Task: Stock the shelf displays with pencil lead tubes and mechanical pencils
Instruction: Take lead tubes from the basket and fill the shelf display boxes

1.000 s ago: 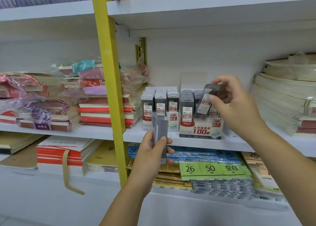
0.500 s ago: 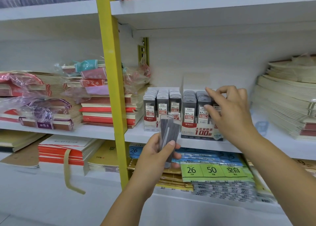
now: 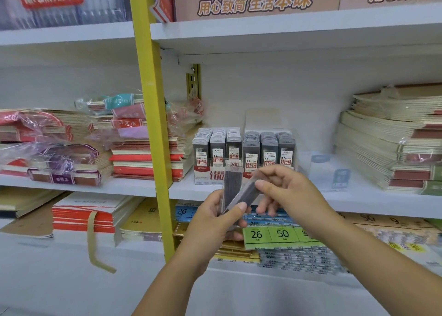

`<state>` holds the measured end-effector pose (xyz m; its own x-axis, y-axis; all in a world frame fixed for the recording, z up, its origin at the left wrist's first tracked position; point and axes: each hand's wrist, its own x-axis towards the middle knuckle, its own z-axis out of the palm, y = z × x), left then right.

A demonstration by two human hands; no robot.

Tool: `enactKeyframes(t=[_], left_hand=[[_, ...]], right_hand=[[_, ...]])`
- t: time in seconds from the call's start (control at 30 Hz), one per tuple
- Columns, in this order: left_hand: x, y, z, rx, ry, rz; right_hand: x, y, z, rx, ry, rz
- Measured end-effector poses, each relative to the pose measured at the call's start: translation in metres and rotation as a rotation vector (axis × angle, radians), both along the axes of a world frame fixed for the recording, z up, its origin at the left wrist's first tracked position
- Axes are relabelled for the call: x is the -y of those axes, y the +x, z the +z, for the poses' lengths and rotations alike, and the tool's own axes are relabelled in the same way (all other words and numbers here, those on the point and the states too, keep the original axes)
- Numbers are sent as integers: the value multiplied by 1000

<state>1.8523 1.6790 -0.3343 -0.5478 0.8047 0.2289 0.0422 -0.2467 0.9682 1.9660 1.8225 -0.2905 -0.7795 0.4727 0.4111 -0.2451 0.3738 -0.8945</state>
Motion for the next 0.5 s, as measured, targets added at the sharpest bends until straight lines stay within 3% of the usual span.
enactKeyframes(t=[0.2,0.5], left_hand=[[4,-4,-1,78,-8,1],[0,-9,-1,204,77,25]], right_hand=[[-6,10,0,-20,-124,26],[-10,19,-7,99,-53,11]])
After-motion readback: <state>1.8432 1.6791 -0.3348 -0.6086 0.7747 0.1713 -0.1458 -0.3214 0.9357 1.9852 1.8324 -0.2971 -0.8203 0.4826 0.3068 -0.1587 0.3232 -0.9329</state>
